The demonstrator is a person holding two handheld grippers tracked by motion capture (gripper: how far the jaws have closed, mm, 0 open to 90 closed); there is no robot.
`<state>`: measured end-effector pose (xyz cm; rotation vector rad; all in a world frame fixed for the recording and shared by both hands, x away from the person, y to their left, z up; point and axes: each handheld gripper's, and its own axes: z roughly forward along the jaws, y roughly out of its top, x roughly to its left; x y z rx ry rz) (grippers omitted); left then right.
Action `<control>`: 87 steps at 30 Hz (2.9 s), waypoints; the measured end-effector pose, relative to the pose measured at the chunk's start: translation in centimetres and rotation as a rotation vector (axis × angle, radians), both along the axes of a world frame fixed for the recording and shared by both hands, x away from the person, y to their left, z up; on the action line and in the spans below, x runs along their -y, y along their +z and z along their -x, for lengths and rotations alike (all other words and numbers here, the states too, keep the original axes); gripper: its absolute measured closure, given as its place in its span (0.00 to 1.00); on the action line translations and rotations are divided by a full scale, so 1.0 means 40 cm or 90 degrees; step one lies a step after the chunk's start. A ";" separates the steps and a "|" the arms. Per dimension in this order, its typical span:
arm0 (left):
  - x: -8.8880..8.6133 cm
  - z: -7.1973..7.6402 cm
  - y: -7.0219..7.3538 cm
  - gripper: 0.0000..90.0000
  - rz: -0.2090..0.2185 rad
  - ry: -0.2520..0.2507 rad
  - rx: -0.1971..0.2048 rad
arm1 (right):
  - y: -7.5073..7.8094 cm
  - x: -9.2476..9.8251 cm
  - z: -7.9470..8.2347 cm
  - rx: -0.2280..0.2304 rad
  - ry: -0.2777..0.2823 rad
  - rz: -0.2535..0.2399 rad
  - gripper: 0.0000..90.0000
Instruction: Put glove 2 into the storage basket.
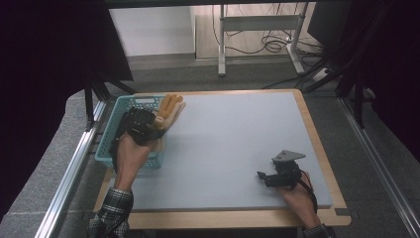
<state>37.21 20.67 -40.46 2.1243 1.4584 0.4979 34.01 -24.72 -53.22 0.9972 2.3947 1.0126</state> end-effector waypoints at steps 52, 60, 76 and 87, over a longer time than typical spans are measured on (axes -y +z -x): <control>-0.191 -0.155 -0.142 0.82 -0.050 0.129 -0.141 | 0.000 0.000 0.000 0.001 0.001 0.002 0.20; -0.171 -0.199 -0.225 0.93 -0.037 0.124 -0.153 | 0.000 0.000 0.000 0.001 0.001 0.002 0.20; -0.176 -0.186 -0.206 0.47 -0.041 0.141 -0.098 | 0.000 0.000 0.000 0.002 0.001 0.002 0.20; -0.209 -0.140 -0.184 0.13 0.048 0.126 -0.038 | 0.000 0.000 0.000 0.002 0.001 0.002 0.20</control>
